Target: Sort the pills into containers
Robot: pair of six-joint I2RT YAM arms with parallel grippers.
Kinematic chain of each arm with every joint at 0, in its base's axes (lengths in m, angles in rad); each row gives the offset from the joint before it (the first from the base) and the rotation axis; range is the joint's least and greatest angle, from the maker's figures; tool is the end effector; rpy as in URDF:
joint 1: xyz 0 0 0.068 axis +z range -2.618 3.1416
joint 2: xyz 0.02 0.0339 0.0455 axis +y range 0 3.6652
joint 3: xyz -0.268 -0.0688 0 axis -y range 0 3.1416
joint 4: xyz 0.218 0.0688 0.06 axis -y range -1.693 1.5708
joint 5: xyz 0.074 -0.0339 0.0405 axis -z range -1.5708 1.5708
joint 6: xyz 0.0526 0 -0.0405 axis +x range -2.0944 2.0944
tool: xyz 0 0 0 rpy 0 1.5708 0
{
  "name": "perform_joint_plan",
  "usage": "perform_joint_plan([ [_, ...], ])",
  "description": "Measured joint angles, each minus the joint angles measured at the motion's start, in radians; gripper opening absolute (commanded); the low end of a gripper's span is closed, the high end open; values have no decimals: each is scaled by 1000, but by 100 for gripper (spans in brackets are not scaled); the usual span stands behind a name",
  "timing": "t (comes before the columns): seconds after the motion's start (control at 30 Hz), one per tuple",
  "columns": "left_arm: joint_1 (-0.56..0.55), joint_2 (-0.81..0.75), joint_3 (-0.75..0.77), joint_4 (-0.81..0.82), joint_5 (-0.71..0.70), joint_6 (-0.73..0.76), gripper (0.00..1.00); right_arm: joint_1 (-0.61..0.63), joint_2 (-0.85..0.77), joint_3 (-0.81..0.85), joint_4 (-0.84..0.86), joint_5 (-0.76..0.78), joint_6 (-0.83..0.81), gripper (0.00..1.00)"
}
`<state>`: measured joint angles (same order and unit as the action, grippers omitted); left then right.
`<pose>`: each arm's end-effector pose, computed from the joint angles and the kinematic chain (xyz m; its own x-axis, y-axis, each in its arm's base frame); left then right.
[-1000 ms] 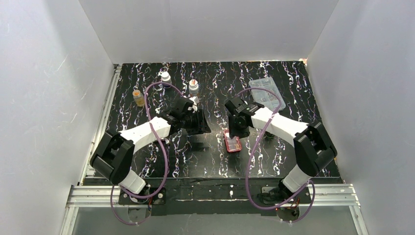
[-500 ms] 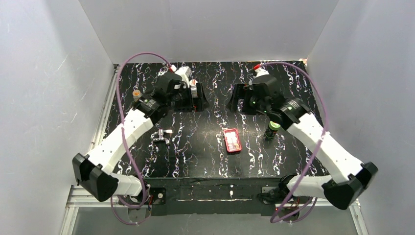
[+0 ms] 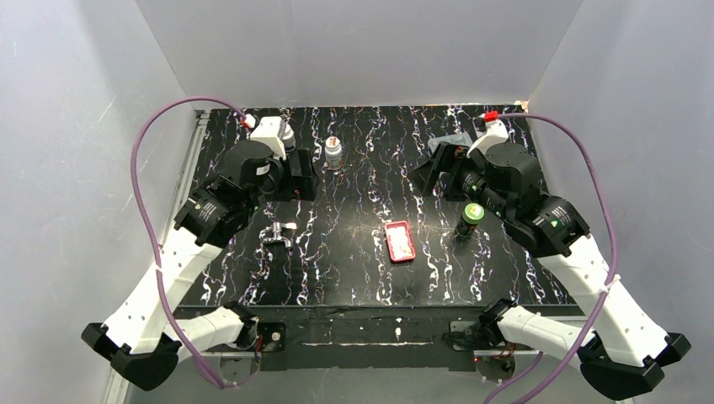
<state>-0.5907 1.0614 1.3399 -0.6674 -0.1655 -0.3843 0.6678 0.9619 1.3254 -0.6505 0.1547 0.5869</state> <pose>0.1700 -0.1036 0.4174 -0.4504 -0.1432 -0.8813 0.2738 0.9173 -0.2890 0.1385 0.0989 0.4313 -0.4597 0.3343 -0.8228 -0.2898 0.8193 0.4948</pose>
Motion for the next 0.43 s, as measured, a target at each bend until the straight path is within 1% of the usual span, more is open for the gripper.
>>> perform_joint_plan([
  [0.43, 0, 15, -12, 0, -63, 7, 98, 0, 15, -13, 5, -3, 0, 98],
])
